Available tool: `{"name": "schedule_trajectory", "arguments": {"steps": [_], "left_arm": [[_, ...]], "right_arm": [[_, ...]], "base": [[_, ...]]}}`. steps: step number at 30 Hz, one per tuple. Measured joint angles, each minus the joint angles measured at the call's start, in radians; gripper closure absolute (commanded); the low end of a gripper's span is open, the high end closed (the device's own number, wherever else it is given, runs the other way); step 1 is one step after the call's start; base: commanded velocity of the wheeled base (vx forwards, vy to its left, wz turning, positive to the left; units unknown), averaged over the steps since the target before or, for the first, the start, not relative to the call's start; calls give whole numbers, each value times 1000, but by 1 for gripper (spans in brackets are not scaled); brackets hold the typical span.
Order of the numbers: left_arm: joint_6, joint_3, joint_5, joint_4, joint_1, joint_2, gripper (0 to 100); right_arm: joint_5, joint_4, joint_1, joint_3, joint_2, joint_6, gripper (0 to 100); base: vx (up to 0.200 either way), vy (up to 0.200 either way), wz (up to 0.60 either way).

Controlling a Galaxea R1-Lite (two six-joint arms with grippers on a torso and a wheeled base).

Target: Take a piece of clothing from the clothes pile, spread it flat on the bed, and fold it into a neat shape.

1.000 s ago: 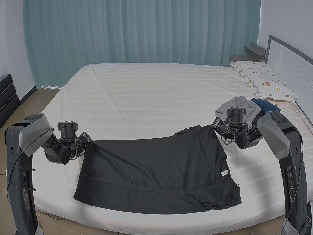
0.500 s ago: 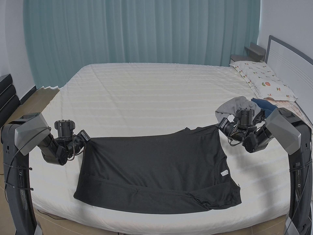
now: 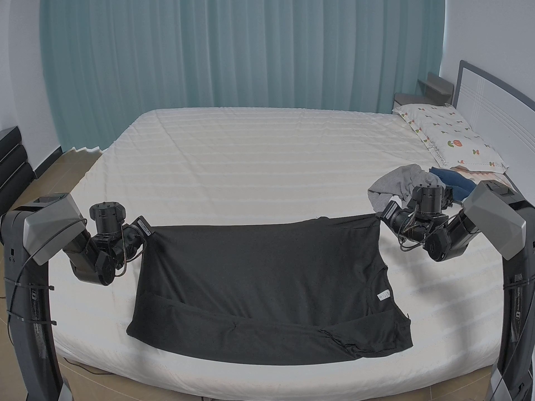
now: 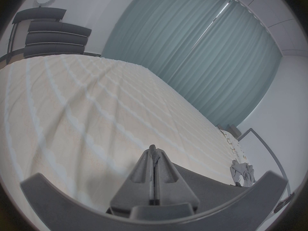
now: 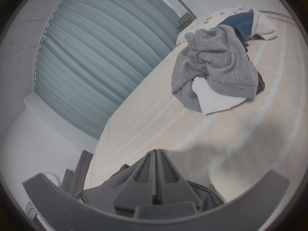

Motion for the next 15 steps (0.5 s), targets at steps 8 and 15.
{"name": "schedule_trajectory", "arguments": {"steps": [8,15], "left_arm": [[8,45,0,-9,2,2,100],[60,86,0,-10,2,-14,100]], "right_arm": [[4,-1,-3,27,-6,-2,100],[28,-1,-4,67,-41,-3,100]], "base": [[0,0,0],[0,0,0]]}}
